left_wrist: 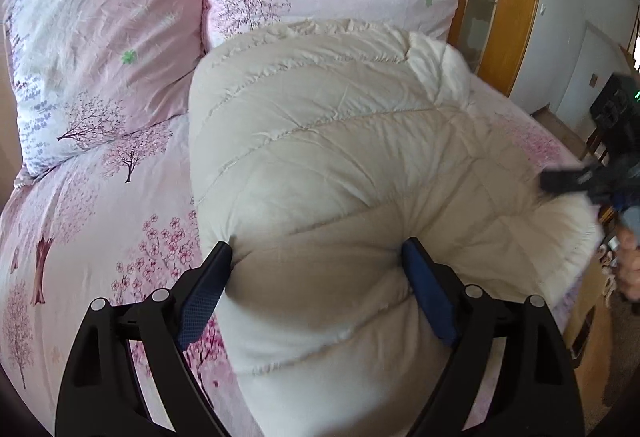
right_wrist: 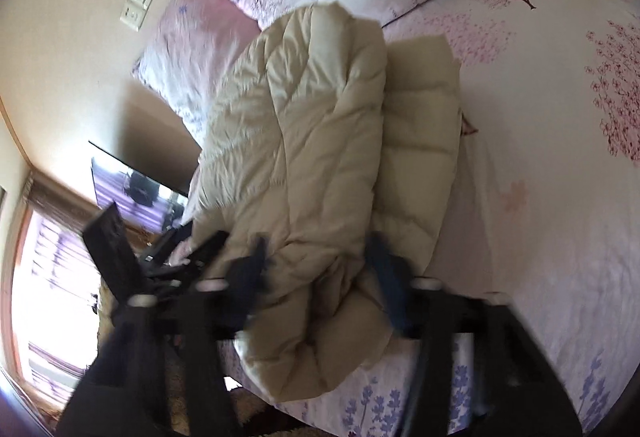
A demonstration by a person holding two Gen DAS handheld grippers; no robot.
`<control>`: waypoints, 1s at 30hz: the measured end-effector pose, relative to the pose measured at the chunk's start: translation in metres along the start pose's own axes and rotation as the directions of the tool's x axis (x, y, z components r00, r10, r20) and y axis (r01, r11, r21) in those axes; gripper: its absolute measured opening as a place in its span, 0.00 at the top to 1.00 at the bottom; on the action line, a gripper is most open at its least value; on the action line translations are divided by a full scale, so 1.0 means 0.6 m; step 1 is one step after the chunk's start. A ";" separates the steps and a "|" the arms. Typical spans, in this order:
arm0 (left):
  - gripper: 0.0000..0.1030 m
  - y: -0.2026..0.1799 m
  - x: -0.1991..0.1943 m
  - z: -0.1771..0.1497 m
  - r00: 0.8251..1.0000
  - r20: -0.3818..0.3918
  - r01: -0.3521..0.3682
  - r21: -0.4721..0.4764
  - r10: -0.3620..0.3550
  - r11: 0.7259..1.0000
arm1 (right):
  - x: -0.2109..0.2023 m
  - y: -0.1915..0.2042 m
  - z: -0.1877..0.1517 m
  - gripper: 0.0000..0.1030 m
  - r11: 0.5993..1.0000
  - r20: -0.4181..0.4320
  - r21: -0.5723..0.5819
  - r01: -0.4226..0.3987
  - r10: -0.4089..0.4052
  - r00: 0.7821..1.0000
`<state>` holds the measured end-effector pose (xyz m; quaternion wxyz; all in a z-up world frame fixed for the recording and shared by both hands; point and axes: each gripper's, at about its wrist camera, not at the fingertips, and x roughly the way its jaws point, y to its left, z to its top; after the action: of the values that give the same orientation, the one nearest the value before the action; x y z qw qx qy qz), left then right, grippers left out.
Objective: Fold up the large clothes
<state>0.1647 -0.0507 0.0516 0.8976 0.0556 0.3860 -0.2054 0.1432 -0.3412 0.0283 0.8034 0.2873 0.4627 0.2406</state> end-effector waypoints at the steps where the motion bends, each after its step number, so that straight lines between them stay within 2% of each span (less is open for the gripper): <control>1: 0.16 -0.001 -0.011 -0.004 1.000 0.009 0.021 -0.007 -0.021 1.000 | 0.003 0.001 -0.003 0.74 1.000 0.000 -0.002 0.014 -0.014 1.000; 2: 0.16 0.001 -0.020 -0.006 0.999 0.015 0.036 -0.009 -0.036 0.999 | 0.002 0.000 -0.005 0.80 1.000 0.009 -0.004 0.025 -0.025 1.000; 5: 0.16 0.000 -0.046 -0.020 0.996 0.026 0.085 0.000 -0.085 0.996 | 0.000 -0.005 -0.012 0.84 1.000 0.029 0.006 0.030 -0.030 0.999; 9: 0.16 -0.007 -0.042 -0.034 0.997 -0.001 0.074 0.036 -0.074 0.997 | 0.001 -0.014 -0.039 0.86 0.997 0.047 0.012 0.075 -0.075 0.996; 13: 0.12 -0.004 -0.014 -0.042 0.995 -0.048 0.094 0.016 -0.093 0.995 | 0.020 -0.038 -0.065 0.86 0.993 0.029 0.029 0.118 -0.119 0.992; 19: 0.08 -0.007 0.016 -0.047 0.993 -0.085 0.087 0.028 -0.084 0.996 | 0.036 -0.051 -0.078 0.85 0.991 0.020 0.039 0.126 -0.127 0.992; 21: 0.09 0.000 0.010 -0.042 0.990 -0.090 0.113 0.015 -0.112 0.993 | 0.033 -0.044 -0.071 0.80 0.990 0.008 0.019 0.140 -0.140 0.990; 22: 0.09 0.007 0.005 -0.037 0.986 -0.089 0.139 0.002 -0.138 0.990 | 0.027 -0.039 -0.063 0.74 0.990 0.000 0.013 0.140 -0.140 0.990; 24: 0.09 0.034 -0.010 -0.021 0.974 -0.064 0.214 -0.048 -0.217 0.976 | 0.007 -0.032 -0.044 0.57 0.993 0.022 0.015 0.120 -0.120 0.992; 25: 0.09 0.051 -0.017 -0.012 0.968 -0.041 0.243 -0.076 -0.246 0.967 | -0.011 -0.029 -0.029 0.42 0.995 0.071 0.022 0.098 -0.099 0.993; 26: 0.09 0.072 -0.023 0.004 0.965 -0.013 0.259 -0.108 -0.262 0.960 | -0.028 -0.028 -0.011 0.34 0.996 0.122 0.030 0.081 -0.084 0.989; 30: 0.09 0.130 -0.008 0.068 0.983 0.030 0.182 -0.155 -0.180 0.971 | -0.040 -0.024 0.062 0.32 0.998 0.215 0.044 0.054 -0.062 0.975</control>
<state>0.2212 0.0110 0.0791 0.8797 -0.0523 0.3975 -0.2556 0.1667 -0.3764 0.0482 0.8500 0.3135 0.3852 0.1756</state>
